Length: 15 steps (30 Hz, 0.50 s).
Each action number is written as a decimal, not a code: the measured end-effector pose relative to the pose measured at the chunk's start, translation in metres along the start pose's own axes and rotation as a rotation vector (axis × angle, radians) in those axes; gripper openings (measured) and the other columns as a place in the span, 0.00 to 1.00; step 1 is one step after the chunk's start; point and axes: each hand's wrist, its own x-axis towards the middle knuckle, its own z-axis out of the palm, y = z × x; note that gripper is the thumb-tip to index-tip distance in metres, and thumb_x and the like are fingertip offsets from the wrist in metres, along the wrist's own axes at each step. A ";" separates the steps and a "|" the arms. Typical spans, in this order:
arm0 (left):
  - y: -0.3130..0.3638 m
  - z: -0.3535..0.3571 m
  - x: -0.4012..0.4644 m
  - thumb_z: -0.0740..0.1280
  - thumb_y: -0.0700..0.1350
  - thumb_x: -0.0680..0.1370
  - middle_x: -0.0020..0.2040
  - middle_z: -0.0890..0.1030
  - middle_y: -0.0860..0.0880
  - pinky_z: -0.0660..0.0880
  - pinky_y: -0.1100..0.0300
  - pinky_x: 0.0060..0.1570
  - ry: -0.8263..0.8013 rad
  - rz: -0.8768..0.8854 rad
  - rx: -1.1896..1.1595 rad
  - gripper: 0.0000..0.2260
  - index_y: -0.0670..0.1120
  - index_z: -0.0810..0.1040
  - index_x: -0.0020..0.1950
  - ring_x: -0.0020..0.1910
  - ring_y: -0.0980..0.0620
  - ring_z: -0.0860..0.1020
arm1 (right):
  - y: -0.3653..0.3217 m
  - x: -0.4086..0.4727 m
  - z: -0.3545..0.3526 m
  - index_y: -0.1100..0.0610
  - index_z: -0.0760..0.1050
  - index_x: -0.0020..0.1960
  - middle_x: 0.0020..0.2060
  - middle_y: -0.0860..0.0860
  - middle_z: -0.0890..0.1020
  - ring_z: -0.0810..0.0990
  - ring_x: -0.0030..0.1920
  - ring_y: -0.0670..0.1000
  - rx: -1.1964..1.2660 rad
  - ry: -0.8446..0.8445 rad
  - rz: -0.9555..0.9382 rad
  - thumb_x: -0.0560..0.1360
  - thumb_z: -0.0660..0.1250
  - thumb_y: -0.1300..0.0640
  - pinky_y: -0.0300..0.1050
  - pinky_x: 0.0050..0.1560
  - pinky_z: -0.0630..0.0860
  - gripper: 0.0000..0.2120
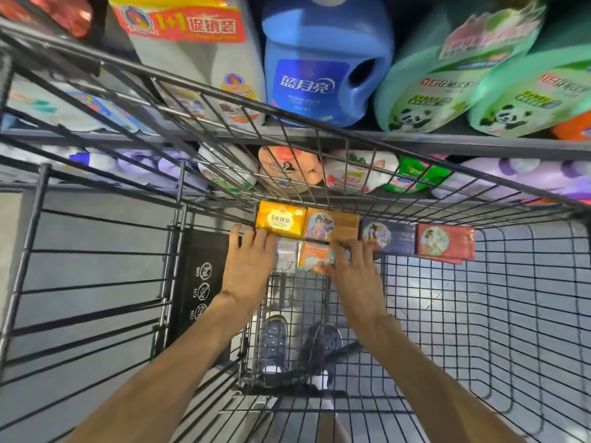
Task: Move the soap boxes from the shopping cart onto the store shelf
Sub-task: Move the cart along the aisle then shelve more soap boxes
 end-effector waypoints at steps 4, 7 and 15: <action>0.000 0.001 0.001 0.73 0.43 0.71 0.56 0.73 0.46 0.56 0.40 0.72 -0.029 -0.001 0.031 0.23 0.45 0.71 0.64 0.56 0.43 0.71 | -0.001 -0.001 0.004 0.55 0.68 0.68 0.65 0.57 0.66 0.71 0.64 0.59 0.051 -0.067 -0.018 0.71 0.77 0.59 0.50 0.52 0.82 0.30; 0.000 -0.002 0.001 0.77 0.45 0.67 0.57 0.72 0.46 0.55 0.41 0.72 -0.051 -0.009 0.029 0.28 0.46 0.71 0.64 0.57 0.43 0.70 | -0.003 -0.003 0.002 0.53 0.66 0.67 0.66 0.55 0.65 0.76 0.58 0.54 0.142 -0.057 0.037 0.70 0.77 0.60 0.44 0.43 0.83 0.31; -0.001 -0.019 -0.007 0.71 0.39 0.64 0.59 0.74 0.48 0.57 0.43 0.71 -0.062 0.005 0.042 0.32 0.46 0.67 0.67 0.61 0.43 0.67 | 0.000 -0.013 0.007 0.53 0.61 0.60 0.56 0.52 0.76 0.74 0.54 0.53 0.147 -0.136 -0.050 0.69 0.76 0.64 0.45 0.54 0.75 0.29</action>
